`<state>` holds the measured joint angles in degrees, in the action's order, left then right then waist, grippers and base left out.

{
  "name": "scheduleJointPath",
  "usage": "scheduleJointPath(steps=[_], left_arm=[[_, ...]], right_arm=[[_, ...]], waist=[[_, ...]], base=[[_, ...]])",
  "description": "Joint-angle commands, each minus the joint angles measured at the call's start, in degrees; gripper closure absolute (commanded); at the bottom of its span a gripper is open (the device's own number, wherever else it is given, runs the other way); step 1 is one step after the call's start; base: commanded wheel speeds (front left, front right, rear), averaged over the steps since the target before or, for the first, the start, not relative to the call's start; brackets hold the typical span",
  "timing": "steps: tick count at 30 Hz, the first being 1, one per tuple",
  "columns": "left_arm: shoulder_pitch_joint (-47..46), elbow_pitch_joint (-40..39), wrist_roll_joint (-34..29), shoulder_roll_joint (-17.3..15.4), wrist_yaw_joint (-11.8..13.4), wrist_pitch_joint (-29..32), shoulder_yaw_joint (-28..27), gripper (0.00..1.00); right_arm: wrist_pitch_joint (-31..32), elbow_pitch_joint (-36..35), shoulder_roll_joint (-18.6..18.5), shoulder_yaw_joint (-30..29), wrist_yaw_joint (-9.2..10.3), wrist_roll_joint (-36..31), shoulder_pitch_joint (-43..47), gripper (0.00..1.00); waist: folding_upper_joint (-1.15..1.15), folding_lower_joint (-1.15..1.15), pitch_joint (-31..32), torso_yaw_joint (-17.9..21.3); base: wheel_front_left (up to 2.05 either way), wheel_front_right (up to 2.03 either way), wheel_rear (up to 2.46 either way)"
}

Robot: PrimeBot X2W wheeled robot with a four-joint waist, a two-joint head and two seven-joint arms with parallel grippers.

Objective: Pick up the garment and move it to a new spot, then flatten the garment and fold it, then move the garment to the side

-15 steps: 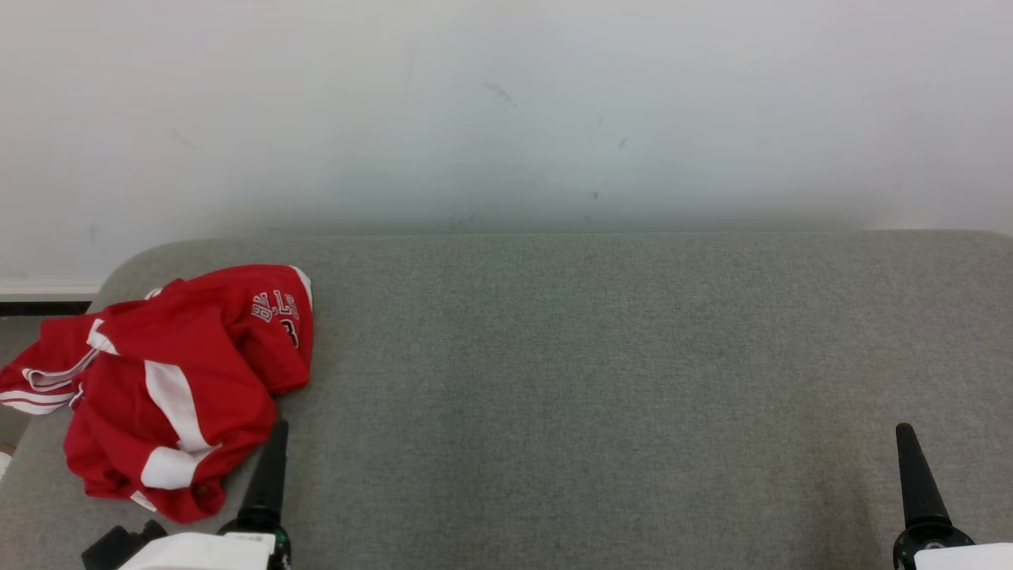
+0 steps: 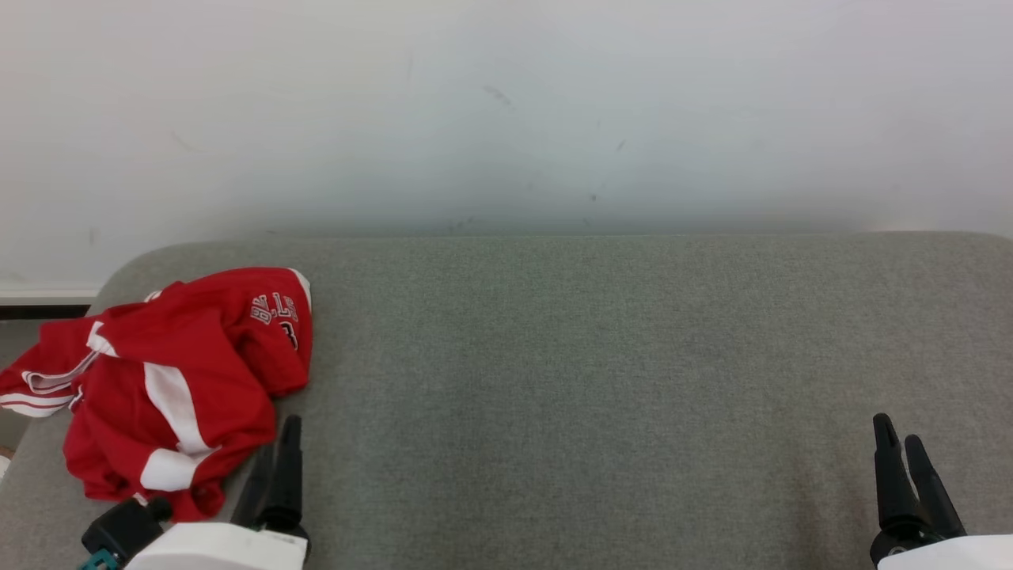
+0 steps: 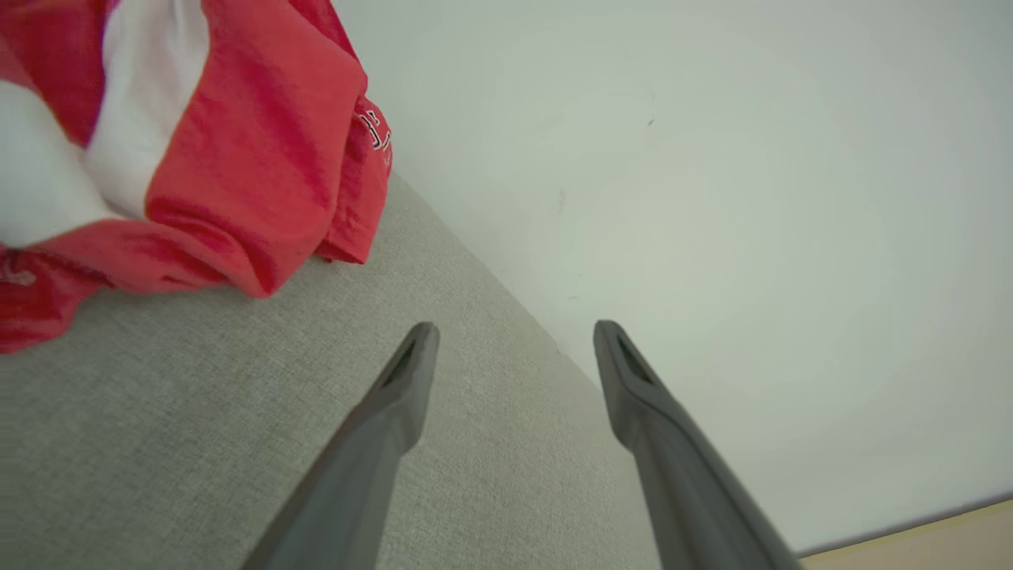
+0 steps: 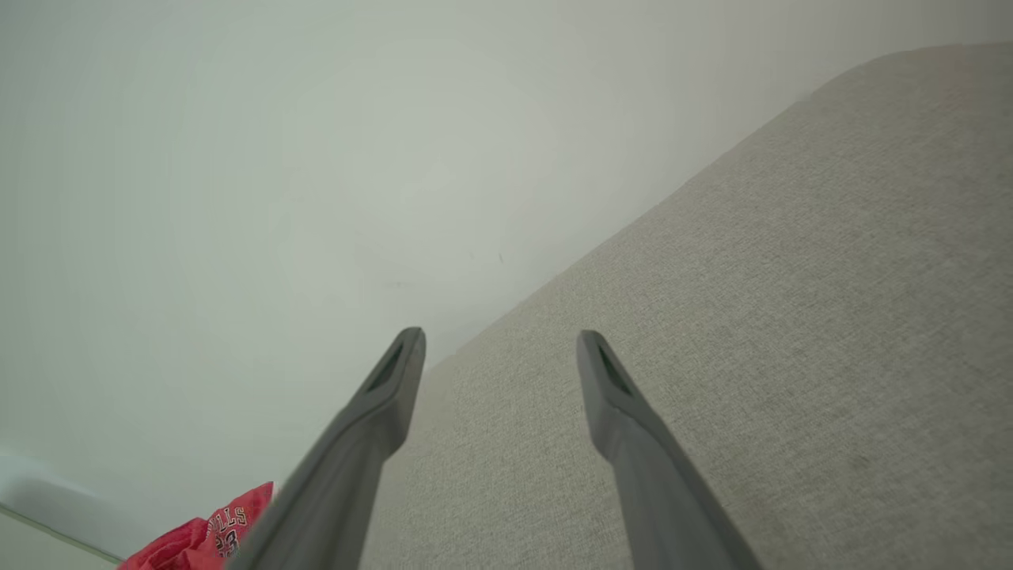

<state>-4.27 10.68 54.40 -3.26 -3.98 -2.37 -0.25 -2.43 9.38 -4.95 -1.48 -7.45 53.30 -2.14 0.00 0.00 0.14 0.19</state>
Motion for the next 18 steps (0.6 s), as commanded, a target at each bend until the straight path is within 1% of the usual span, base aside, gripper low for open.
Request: scheduleJointPath(steps=[1, 5, 11, 18], left_arm=[[-0.47, -0.96, -2.92, -1.05, 0.37, -0.83, 0.25, 0.0], [-0.35, -0.9, -7.32, -1.73, 1.2, -1.59, 1.01, 0.0], [0.22, -1.24, -13.58, -2.88, 3.25, -2.73, 2.73, 0.0], [0.38, -0.94, -18.82, -4.05, 5.0, -4.04, 4.76, 0.0]], right_arm=[[-0.61, -0.75, -0.63, 0.43, -0.02, -2.6, -0.11, 0.0], [-1.43, -0.11, -0.56, 1.25, -0.02, -6.41, 0.05, 0.0], [-2.57, 0.73, -0.32, 2.25, -0.02, -11.48, 0.21, 0.0], [-3.91, 1.51, -0.06, 2.75, -0.03, -16.7, 0.32, 0.0]], waist=[[0.0, 0.0, 0.02, -0.01], [0.0, 0.0, 0.04, -0.06], [0.0, 0.0, 0.1, -0.16], [0.0, 0.0, 0.15, -0.24]], base=[[0.0, 0.0, 0.0], [0.0, 0.0, 0.0], [0.0, 0.0, 0.0], [0.0, 0.0, 0.0]])
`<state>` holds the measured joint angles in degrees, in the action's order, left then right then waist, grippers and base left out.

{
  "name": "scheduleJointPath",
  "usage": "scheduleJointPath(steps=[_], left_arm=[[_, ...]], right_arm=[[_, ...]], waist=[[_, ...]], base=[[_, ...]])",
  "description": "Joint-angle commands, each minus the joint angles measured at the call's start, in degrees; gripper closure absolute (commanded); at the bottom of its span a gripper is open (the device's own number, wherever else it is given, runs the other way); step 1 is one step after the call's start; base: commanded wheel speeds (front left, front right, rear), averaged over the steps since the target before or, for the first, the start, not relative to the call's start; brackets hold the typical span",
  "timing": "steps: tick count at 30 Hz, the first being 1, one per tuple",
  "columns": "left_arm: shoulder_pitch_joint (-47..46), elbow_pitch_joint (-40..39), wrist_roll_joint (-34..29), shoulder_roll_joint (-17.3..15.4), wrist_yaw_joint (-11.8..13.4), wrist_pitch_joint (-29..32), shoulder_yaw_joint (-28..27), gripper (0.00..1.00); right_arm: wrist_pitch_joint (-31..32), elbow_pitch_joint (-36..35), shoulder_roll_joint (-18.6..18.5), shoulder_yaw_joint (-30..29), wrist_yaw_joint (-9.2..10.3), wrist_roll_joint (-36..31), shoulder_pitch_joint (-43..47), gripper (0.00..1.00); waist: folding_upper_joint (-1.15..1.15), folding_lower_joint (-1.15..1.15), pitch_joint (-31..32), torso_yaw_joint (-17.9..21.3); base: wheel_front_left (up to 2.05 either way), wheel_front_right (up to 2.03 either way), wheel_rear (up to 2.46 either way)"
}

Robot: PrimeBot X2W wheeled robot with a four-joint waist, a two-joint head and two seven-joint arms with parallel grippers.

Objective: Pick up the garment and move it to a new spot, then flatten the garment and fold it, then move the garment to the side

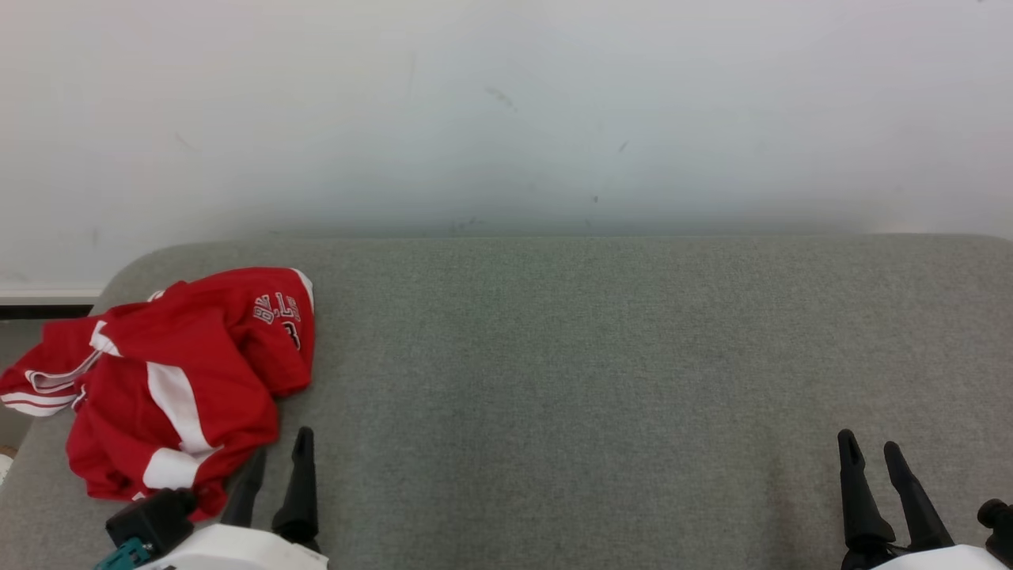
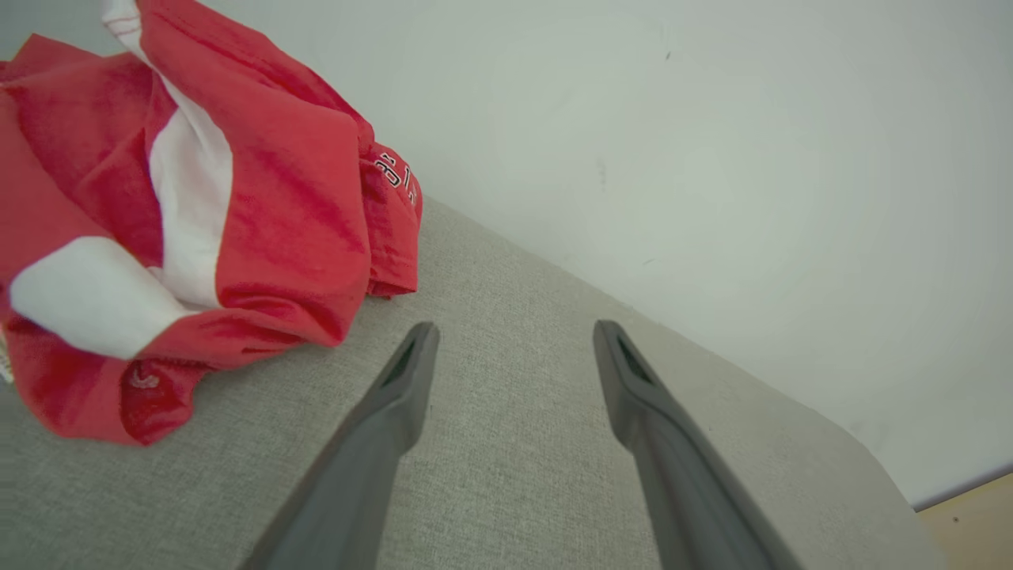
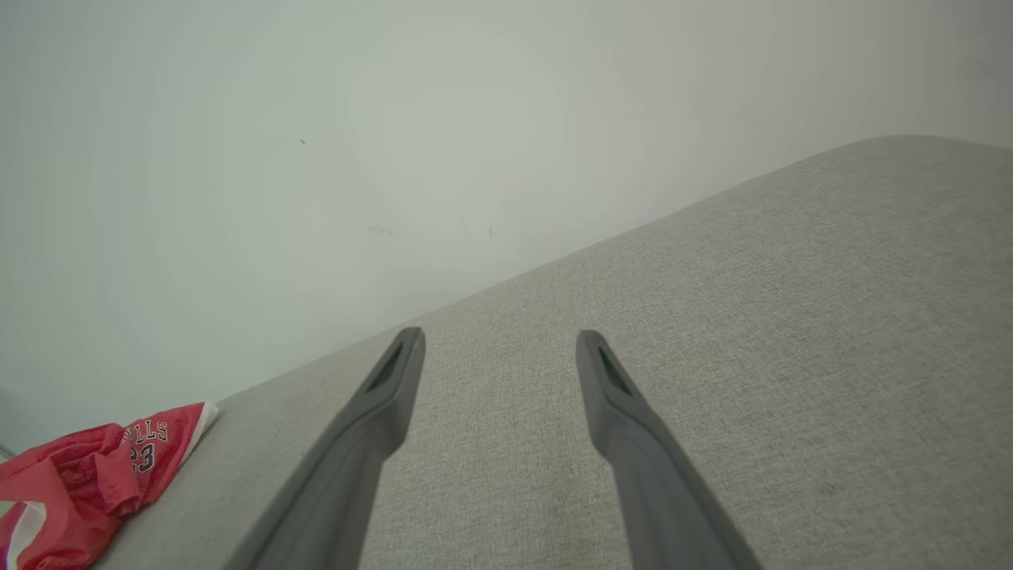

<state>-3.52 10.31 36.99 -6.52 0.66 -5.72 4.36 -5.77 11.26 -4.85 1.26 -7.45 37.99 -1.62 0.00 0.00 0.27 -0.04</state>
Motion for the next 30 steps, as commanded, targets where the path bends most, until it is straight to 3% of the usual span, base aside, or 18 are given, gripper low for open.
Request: scheduleJointPath(steps=[1, 30], left_arm=[[-0.38, -0.43, -2.08, -0.97, 0.56, -0.87, 0.37, 0.0], [0.27, -0.66, -18.14, -4.6, 5.41, -5.05, 5.62, 0.0]], right_arm=[[-0.74, -0.26, -0.1, 0.04, -0.03, -2.08, -0.16, 0.0], [-4.99, -0.16, 0.53, 0.8, -0.04, -17.82, 1.47, 0.0]], waist=[[0.0, 0.0, 0.04, -0.01], [0.0, 0.0, 0.32, -0.31]], base=[[0.0, 0.0, 0.0], [0.0, 0.0, 0.0]])
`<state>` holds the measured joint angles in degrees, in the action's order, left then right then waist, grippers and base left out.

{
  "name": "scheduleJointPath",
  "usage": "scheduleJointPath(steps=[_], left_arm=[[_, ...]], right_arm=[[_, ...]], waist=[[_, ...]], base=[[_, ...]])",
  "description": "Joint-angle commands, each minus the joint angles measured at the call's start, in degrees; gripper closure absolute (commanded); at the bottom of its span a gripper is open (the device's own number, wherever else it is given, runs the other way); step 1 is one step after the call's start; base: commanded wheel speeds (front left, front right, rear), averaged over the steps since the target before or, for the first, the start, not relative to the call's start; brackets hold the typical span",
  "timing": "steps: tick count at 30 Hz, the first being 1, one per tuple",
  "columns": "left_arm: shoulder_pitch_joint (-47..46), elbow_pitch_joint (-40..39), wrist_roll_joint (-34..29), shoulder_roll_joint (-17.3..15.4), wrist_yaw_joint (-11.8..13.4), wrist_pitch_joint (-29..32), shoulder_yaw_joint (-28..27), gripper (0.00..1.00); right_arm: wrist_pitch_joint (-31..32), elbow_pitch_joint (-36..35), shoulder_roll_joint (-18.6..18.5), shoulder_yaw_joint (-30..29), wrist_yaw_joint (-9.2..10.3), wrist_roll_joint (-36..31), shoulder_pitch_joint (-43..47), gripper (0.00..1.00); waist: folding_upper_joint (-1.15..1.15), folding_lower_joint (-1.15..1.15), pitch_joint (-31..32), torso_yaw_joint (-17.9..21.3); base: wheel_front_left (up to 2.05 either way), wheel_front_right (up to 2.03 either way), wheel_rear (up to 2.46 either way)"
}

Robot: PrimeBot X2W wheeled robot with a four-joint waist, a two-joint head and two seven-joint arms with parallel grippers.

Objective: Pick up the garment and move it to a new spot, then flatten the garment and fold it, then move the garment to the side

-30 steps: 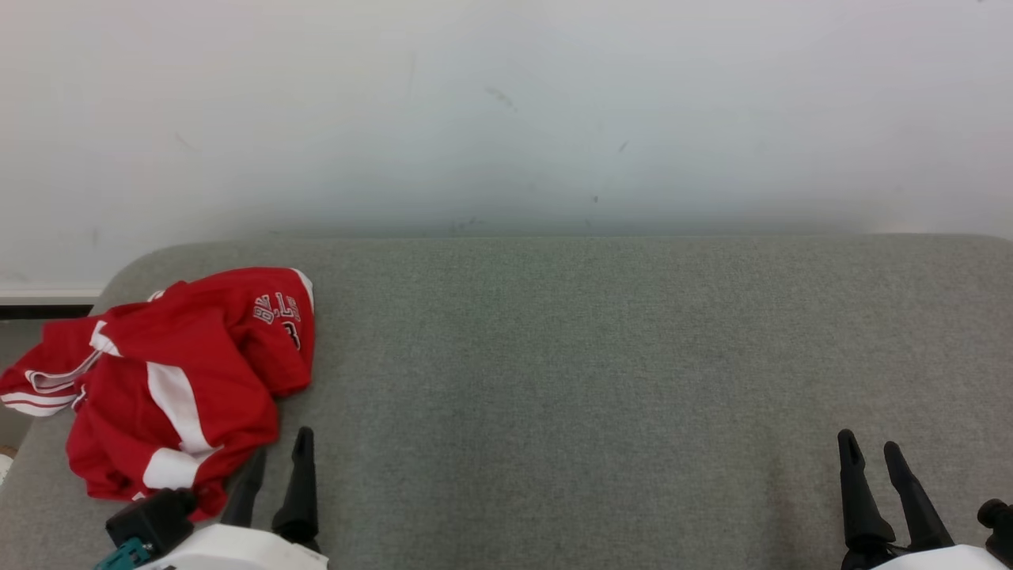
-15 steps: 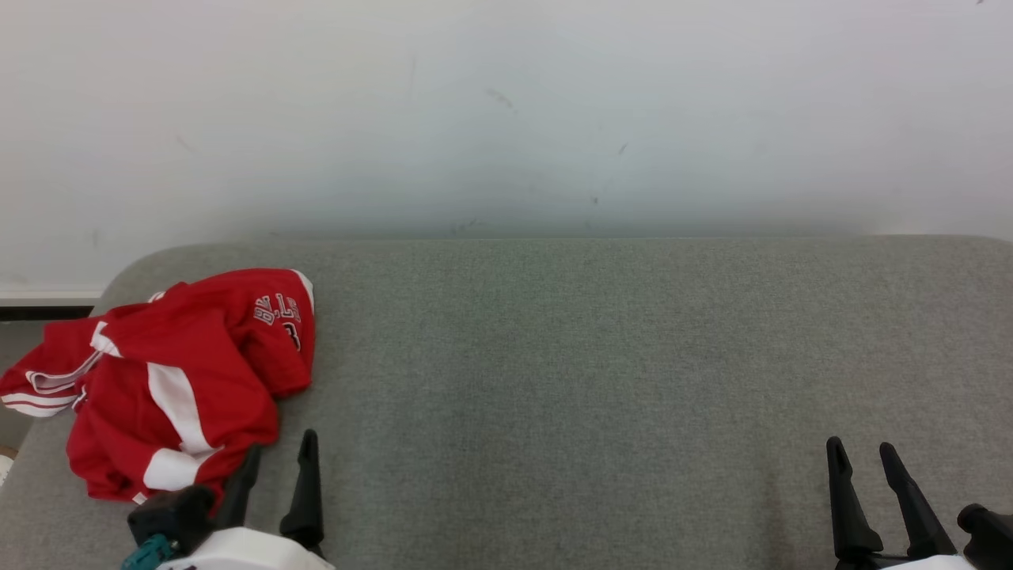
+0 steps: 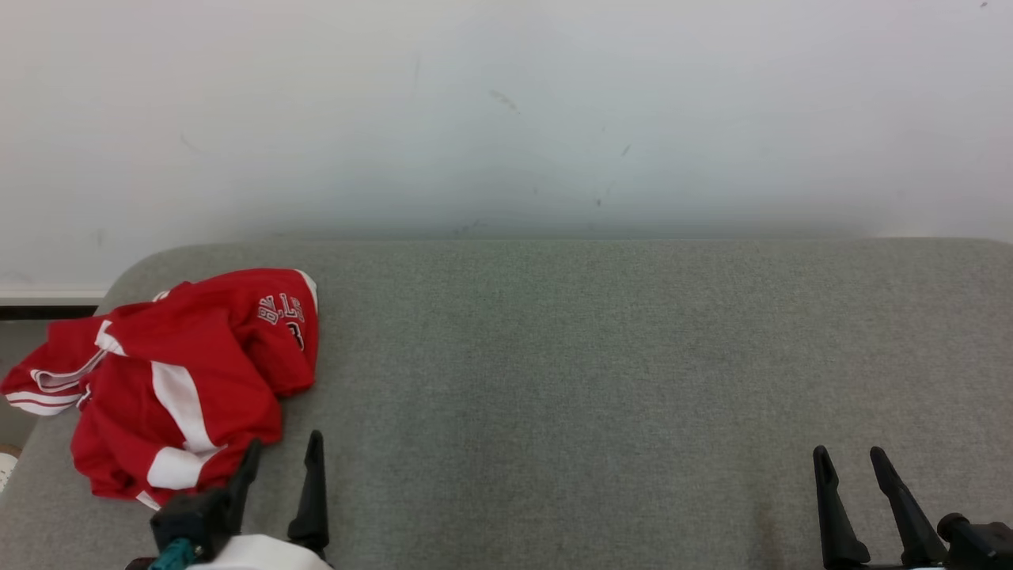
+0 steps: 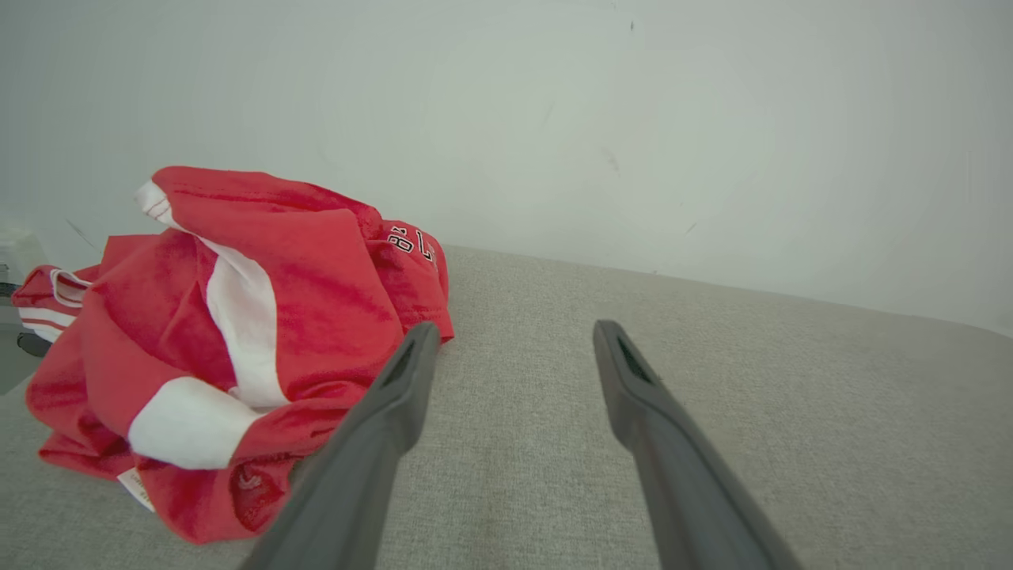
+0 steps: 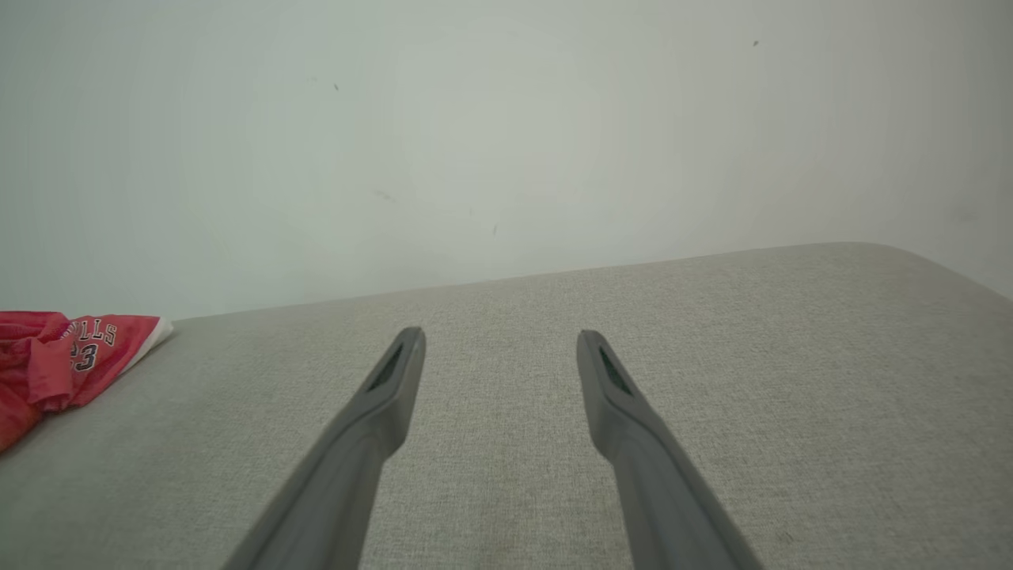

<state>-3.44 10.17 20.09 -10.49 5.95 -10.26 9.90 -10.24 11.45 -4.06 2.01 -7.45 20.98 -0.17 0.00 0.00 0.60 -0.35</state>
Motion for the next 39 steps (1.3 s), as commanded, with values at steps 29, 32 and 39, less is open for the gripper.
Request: scheduleJointPath(steps=[29, 32, 39], left_arm=[[0.8, 2.55, -8.73, 2.67, -4.41, -3.91, -2.5, 0.0], [0.89, 2.81, -10.22, 3.11, -4.95, -4.13, -2.94, 0.0], [0.92, 3.19, -13.87, 3.71, -5.8, -4.9, -3.68, 0.0]], right_arm=[[-3.93, -0.44, 0.94, -0.39, -0.05, -8.32, 1.51, 0.0], [-4.14, -0.35, 0.95, -0.32, -0.05, -9.24, 1.59, 0.0], [-4.94, -0.27, 0.98, -0.03, -0.05, -11.56, 1.84, 0.0]], waist=[[0.0, 0.0, -0.12, 0.14], [0.0, 0.0, -0.09, 0.23], [0.0, 0.0, 0.08, 0.47]], base=[[0.0, 0.0, 0.0], [0.0, 0.0, 0.0], [0.0, 0.0, 0.0]])
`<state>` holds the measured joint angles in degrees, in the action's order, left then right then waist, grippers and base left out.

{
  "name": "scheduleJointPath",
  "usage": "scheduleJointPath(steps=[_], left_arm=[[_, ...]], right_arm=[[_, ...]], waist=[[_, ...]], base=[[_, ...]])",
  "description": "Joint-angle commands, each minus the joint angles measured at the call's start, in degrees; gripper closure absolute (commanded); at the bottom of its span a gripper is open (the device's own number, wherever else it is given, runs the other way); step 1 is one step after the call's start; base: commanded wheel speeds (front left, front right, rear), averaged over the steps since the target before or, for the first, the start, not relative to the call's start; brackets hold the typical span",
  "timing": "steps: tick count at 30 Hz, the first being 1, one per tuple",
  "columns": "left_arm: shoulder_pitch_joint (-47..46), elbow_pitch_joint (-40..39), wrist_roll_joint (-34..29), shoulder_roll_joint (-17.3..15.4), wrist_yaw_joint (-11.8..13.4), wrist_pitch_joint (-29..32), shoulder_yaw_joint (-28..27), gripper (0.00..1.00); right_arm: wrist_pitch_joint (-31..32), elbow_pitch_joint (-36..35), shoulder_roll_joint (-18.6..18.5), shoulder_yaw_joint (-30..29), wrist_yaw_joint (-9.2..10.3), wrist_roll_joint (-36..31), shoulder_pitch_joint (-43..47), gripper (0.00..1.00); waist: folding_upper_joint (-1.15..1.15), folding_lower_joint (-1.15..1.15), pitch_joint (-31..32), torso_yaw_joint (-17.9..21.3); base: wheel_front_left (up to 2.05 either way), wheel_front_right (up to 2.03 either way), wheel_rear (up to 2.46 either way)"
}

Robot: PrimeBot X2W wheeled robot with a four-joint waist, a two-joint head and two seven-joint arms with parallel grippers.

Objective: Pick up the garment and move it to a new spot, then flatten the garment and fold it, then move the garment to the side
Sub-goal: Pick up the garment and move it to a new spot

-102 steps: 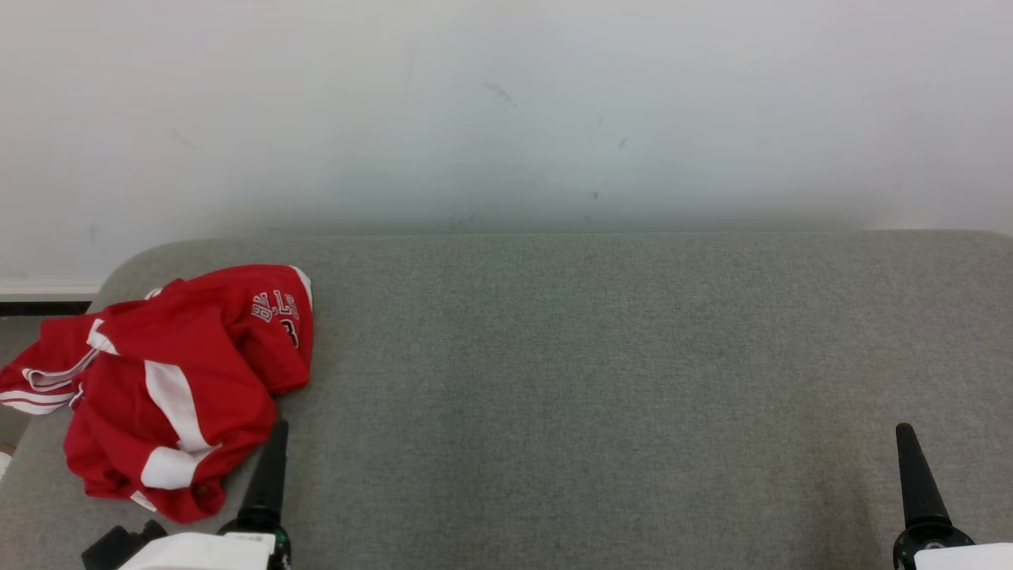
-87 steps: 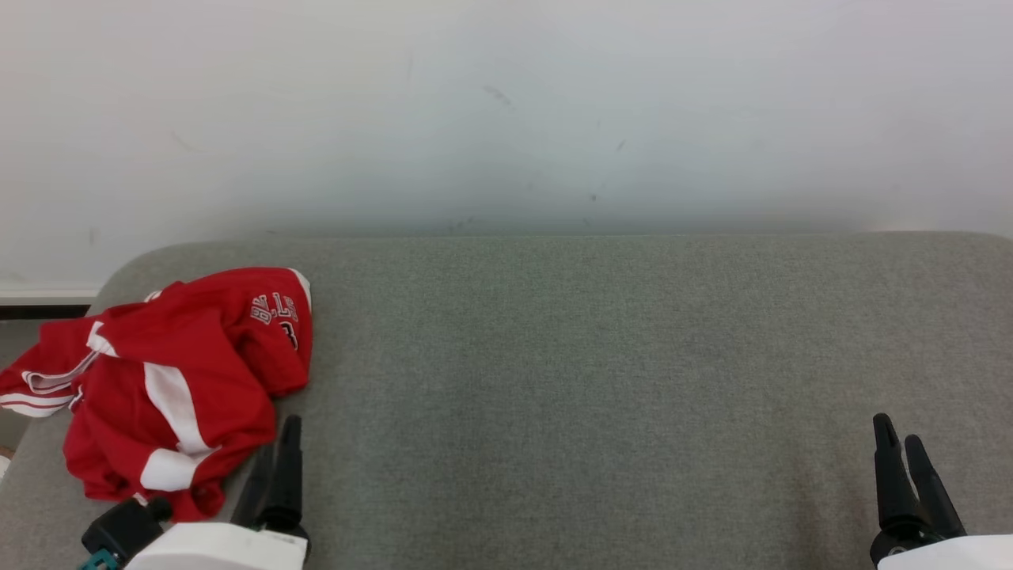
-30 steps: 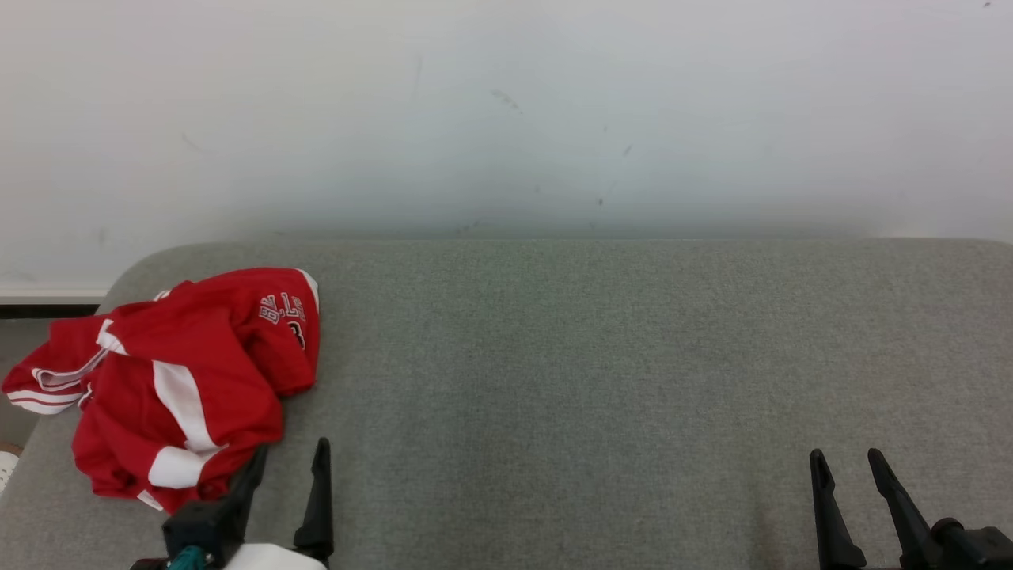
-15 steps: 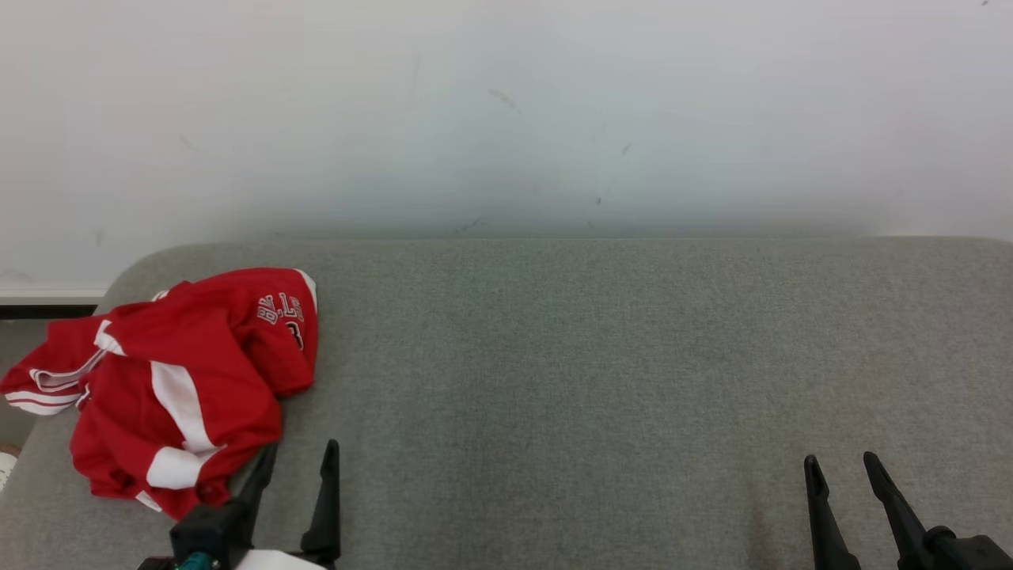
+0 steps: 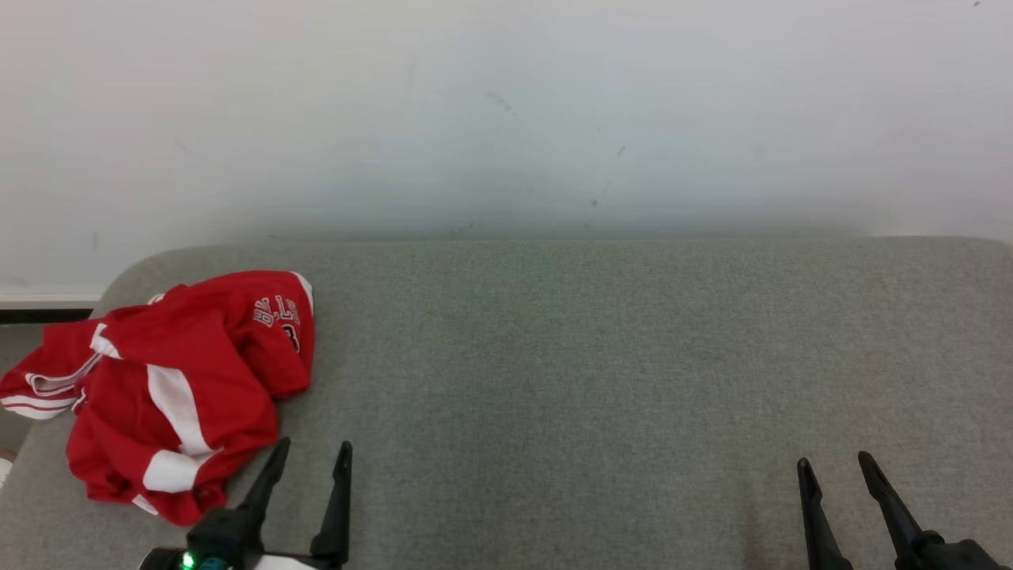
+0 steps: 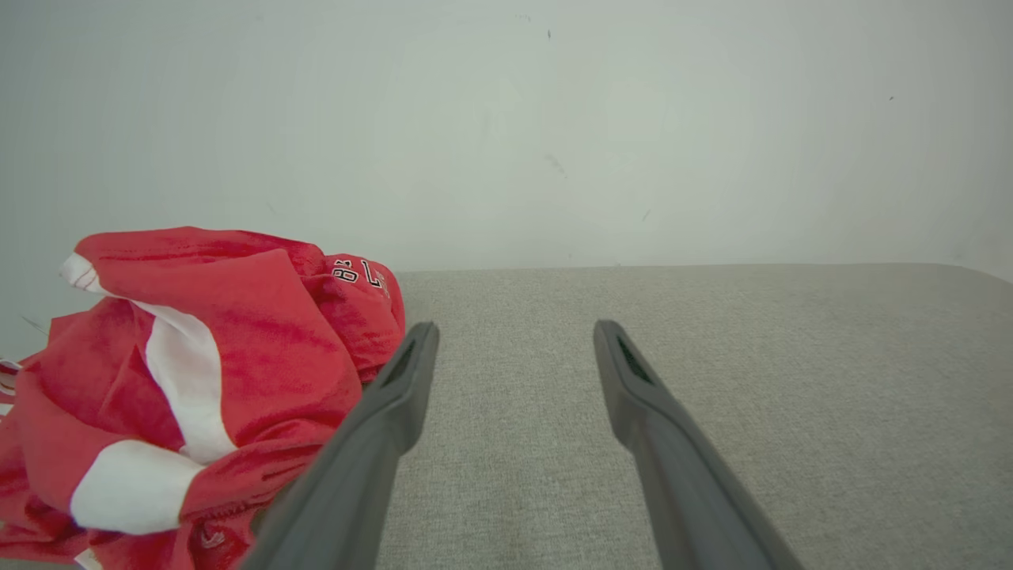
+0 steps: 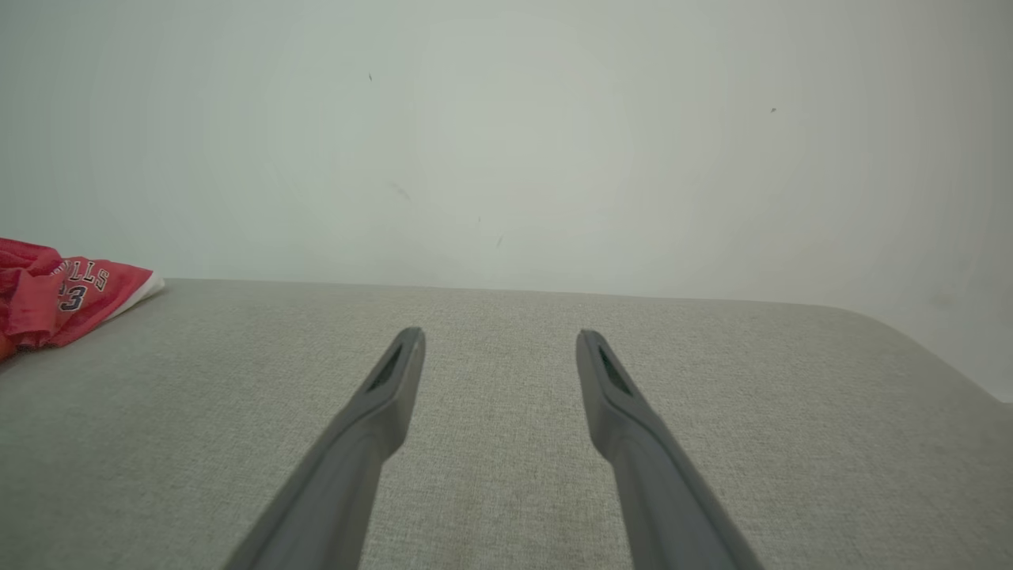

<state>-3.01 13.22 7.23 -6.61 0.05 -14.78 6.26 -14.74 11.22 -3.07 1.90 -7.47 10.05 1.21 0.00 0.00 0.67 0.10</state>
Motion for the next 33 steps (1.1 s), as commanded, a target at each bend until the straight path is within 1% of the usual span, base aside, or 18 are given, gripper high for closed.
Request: scheduleJointPath(steps=[1, 6, 10, 14, 26, 30, 33], left_arm=[[0.51, 0.16, -1.57, -0.05, 0.0, -0.49, -0.14, 0.0], [0.13, 0.35, -2.17, 0.52, -0.69, -0.44, -0.59, 0.0], [0.11, 0.44, -2.48, 0.97, -1.11, -0.43, -0.81, 0.0], [0.48, 0.68, -2.86, 1.23, -1.51, -0.4, -1.11, 0.0], [2.51, 0.51, -3.68, 1.37, -1.85, -0.4, -2.1, 0.0], [3.33, 0.34, -3.7, 1.27, -2.05, -0.4, -2.57, 0.0], [3.44, 0.25, -3.6, 1.22, -2.17, -0.4, -2.92, 0.0]], right_arm=[[-0.56, -0.04, 0.0, 0.16, -0.04, -1.05, 0.53, 0.0], [-0.43, -0.1, 0.03, 0.04, -0.04, -0.89, 0.68, 0.0], [-0.43, -0.19, 0.03, 0.0, -0.04, -0.61, 1.17, 0.0], [-0.42, -0.12, 0.06, 0.17, -0.03, -0.34, 1.36, 0.0], [-0.41, 0.62, 0.1, 1.69, -0.03, 0.22, 2.11, 0.0], [-0.41, 1.01, 0.11, 2.57, -0.03, 0.53, 1.87, 0.0], [-0.41, 1.19, 0.12, 2.98, -0.03, 0.62, 1.71, 0.0]], waist=[[0.0, 0.0, 0.03, 0.03], [0.0, 0.0, 0.0, -0.49], [0.0, 0.0, 0.22, -2.23], [0.0, 0.0, 0.62, -5.05], [0.0, 0.0, 2.46, -16.14], [0.0, 0.0, 2.76, -18.36], [0.0, 0.0, 2.78, -18.91]], base=[[0.0, 0.0, 0.0], [0.0, 0.0, 0.0], [0.0, 0.0, 0.0], [0.0, 0.0, 0.0], [0.0, 0.0, 0.0], [0.0, 0.0, 0.0], [0.0, 0.0, 0.0]])
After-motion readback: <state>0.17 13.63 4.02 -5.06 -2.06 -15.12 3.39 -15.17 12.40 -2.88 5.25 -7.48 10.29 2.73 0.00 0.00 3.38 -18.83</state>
